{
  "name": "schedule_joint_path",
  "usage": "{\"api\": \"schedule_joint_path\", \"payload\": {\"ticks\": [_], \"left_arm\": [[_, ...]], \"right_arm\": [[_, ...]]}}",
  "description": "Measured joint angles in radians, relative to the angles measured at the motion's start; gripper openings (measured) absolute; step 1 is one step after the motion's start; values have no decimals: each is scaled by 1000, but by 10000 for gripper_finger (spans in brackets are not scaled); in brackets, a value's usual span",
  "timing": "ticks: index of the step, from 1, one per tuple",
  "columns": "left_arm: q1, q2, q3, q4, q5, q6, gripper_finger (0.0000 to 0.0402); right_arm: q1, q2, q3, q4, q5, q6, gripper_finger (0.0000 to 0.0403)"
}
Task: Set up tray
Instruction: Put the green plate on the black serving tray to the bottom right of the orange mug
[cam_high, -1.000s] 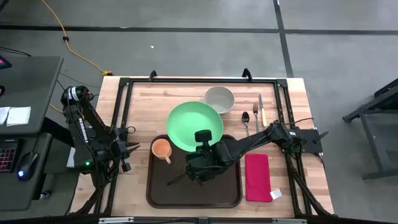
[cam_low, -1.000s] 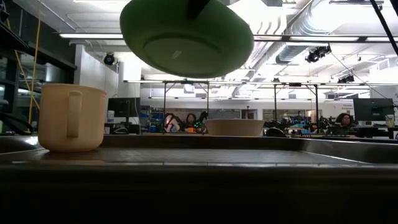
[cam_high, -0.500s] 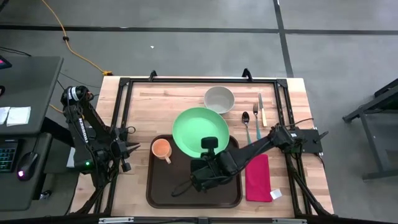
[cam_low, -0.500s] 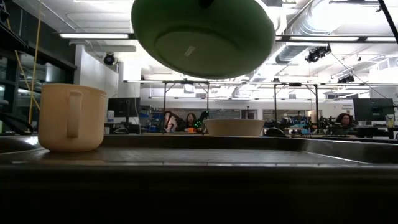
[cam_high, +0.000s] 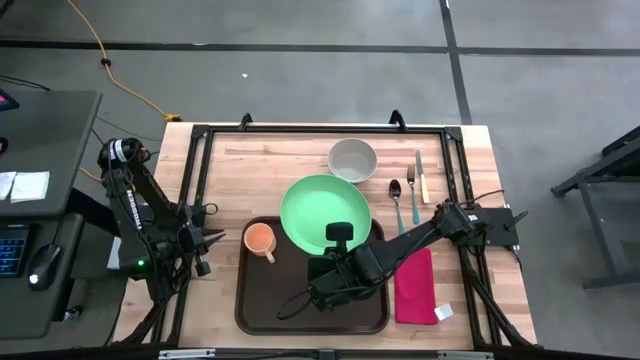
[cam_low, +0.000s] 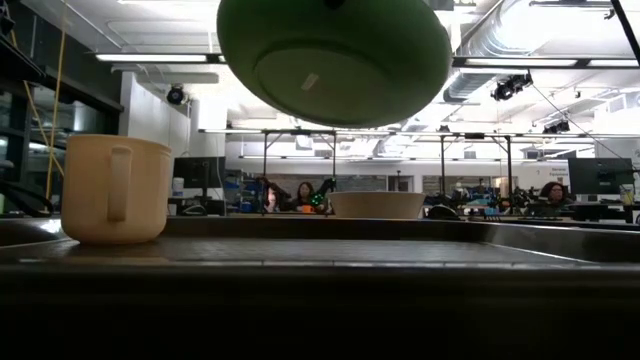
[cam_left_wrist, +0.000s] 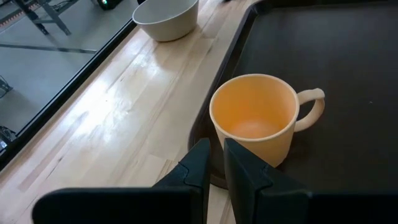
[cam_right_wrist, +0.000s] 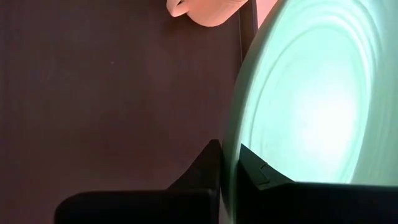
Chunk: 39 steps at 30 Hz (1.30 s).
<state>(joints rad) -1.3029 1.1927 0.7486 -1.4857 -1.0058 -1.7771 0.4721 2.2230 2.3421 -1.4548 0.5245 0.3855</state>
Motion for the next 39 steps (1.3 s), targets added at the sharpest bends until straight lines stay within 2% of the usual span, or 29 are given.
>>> {"api": "schedule_joint_path", "payload": {"ticks": [11, 23, 39], "left_arm": [[0, 0, 0, 0, 0, 0, 79], [0, 0, 0, -1, 0, 0, 79], [0, 0, 0, 27, 0, 0, 79]], "right_arm": [[0, 7, 0, 29, -63, 9, 0], [41, 52, -1, 90, -138, 99, 0], [106, 87, -1, 155, -161, 162, 0]]}}
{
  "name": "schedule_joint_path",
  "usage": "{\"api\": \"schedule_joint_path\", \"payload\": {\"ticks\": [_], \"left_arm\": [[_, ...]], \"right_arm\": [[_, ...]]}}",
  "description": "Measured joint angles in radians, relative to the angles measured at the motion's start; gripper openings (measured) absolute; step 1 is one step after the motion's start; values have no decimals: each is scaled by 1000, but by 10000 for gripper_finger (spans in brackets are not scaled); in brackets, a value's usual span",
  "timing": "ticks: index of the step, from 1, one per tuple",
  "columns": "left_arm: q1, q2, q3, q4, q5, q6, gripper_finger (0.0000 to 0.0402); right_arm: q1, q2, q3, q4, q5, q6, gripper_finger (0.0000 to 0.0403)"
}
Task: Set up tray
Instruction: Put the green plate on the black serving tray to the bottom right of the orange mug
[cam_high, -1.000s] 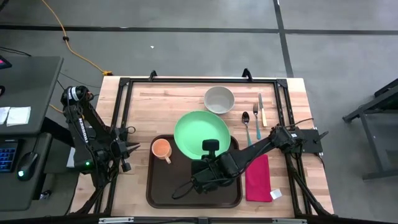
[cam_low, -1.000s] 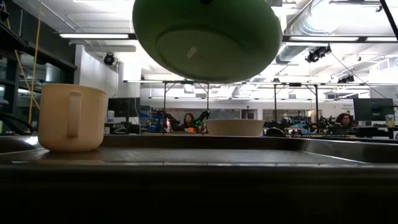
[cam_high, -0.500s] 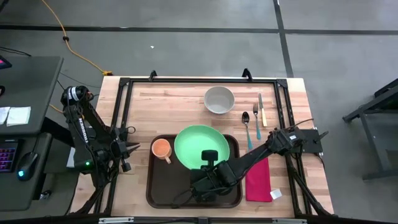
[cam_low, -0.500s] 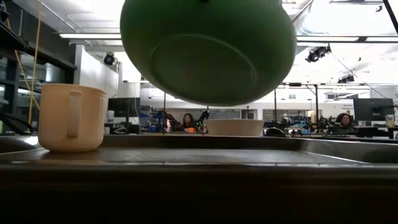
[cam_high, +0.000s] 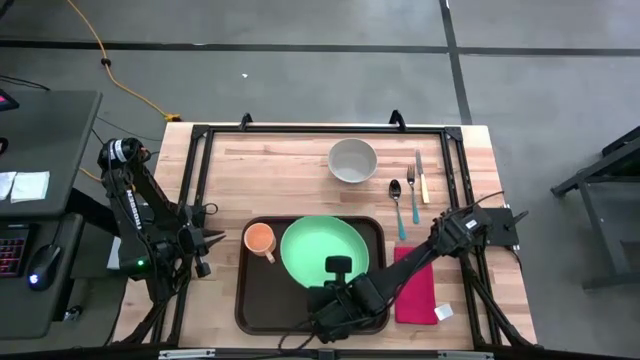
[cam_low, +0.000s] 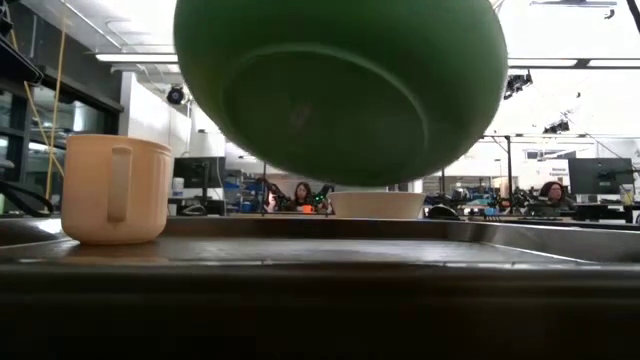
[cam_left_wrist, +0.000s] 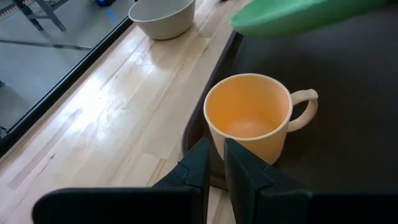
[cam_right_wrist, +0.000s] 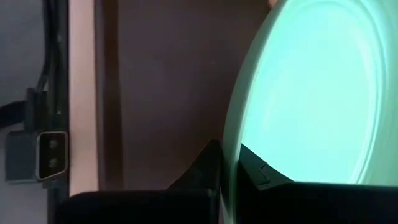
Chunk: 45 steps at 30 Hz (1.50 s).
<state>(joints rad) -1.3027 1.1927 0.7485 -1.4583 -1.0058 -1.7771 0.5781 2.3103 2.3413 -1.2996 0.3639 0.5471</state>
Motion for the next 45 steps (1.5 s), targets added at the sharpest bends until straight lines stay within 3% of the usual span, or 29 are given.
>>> {"api": "schedule_joint_path", "payload": {"ticks": [22, 45], "left_arm": [[0, 0, 0, 29, 56, 46, 79], [0, 0, 0, 29, 55, 48, 79]], "right_arm": [[-1, 128, 0, 100, -28, -34, 0], [-1, 158, -1, 154, -101, -54, 0]]}}
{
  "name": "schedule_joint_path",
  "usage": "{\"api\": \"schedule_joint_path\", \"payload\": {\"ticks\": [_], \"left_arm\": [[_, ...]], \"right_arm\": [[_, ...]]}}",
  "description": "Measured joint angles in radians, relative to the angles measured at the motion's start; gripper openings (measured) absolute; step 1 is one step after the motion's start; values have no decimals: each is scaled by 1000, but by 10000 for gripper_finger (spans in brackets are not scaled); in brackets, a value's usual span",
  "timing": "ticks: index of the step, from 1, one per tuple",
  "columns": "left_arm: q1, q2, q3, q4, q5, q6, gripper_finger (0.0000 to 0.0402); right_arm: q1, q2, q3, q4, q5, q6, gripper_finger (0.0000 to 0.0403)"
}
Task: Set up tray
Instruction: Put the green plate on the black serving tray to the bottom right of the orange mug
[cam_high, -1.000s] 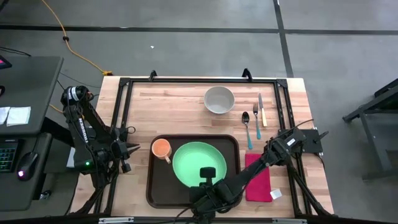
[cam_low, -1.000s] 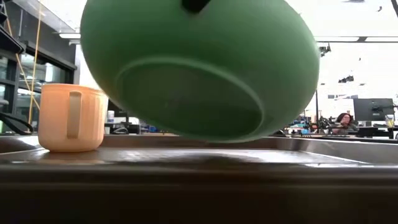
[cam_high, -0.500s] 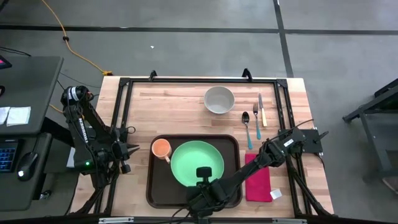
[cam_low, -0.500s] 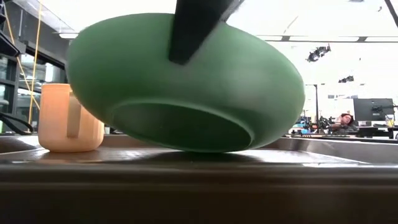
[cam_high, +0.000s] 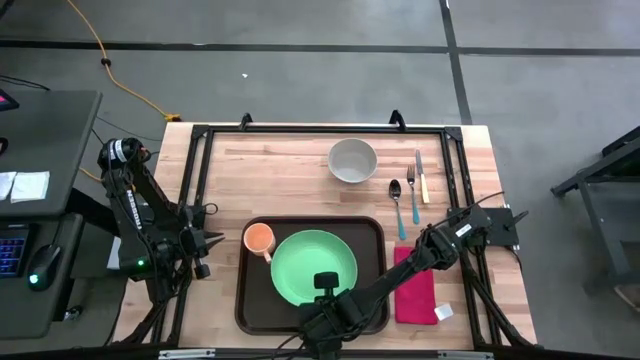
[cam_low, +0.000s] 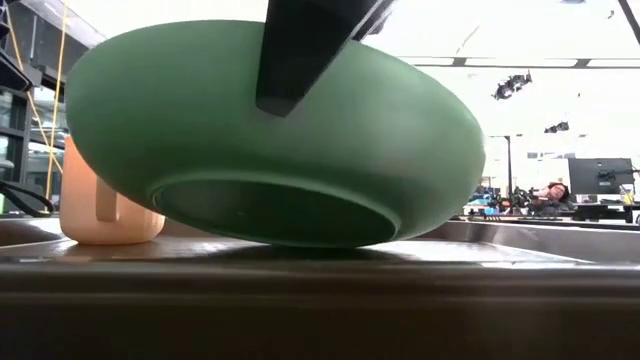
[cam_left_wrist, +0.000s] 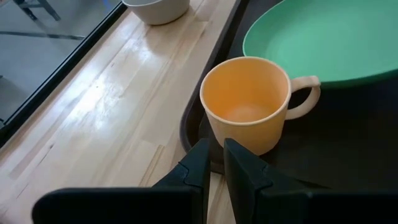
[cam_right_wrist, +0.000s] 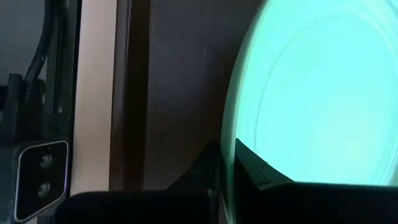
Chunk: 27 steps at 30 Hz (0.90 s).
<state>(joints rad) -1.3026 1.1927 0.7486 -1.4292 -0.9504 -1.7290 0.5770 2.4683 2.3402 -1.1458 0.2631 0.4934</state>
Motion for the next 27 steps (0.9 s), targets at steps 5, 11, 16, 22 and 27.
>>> {"api": "schedule_joint_path", "payload": {"ticks": [5, 11, 16, 22, 27], "left_arm": [[0, 0, 0, 1, 0, 0, 79], [0, 0, 0, 7, 0, 19, 79], [0, 0, 0, 17, -1, 35, 79], [0, 0, 0, 18, -1, 35, 79], [0, 0, 0, 23, 0, 49, 79]], "right_arm": [[-1, -2, -15, -2, -13, -1, 0], [0, -1, -84, 55, -47, 0, 1], [0, -1, -105, 66, -53, 0, 1], [-2, -1, -105, 73, -64, -4, 1], [-2, -1, -105, 74, -77, -4, 2]]}}
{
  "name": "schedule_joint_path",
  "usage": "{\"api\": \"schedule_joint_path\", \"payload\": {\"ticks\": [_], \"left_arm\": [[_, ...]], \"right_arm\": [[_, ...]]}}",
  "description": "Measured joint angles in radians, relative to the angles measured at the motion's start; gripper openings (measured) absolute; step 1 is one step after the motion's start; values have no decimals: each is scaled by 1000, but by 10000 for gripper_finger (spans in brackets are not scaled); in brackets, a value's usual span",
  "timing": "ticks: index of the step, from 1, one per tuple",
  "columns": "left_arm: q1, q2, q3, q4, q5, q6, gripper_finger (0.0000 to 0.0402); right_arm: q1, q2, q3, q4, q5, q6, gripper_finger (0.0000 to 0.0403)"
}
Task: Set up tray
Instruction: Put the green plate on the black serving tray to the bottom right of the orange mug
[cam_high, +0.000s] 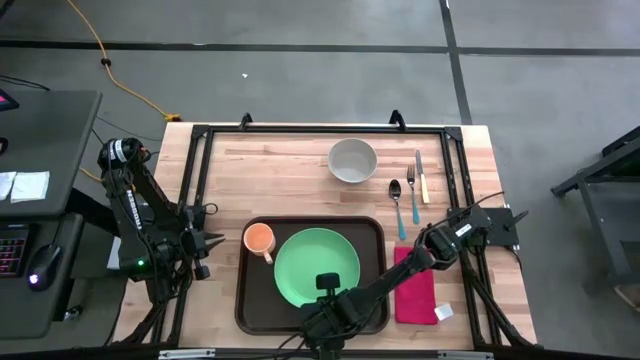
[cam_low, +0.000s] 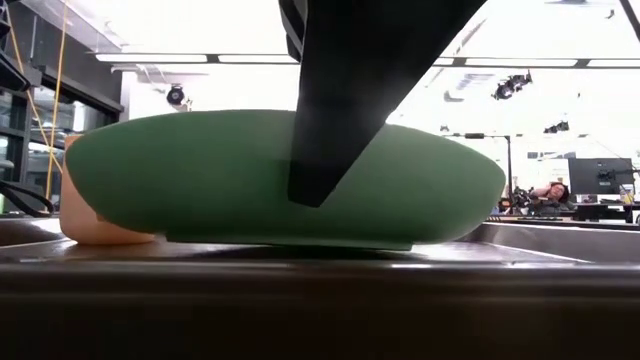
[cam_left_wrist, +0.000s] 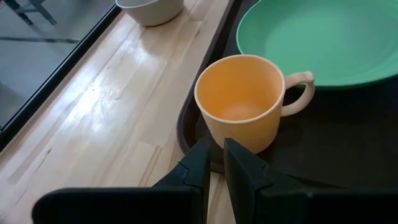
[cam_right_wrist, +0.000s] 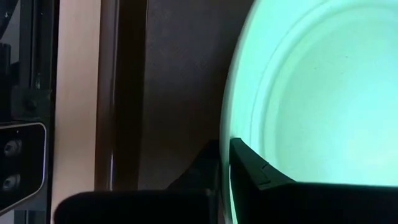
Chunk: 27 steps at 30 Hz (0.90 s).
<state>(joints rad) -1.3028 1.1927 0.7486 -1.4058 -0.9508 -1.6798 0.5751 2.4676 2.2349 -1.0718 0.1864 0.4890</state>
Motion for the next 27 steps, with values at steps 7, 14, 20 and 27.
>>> {"api": "schedule_joint_path", "payload": {"ticks": [7, 14, 20, 27], "left_arm": [[0, 0, 0, 1, 0, 0, 79], [0, 0, 0, 2, 0, 0, 79], [0, 0, 0, 7, 0, 0, 79], [0, 0, 0, 9, 0, 0, 79]], "right_arm": [[0, 0, 0, 26, -53, 2, 35], [-1, 0, 0, 48, -62, -15, 71], [-6, 0, 0, 48, -61, -17, 86], [-13, 0, 0, 47, -102, -19, 102]]}}
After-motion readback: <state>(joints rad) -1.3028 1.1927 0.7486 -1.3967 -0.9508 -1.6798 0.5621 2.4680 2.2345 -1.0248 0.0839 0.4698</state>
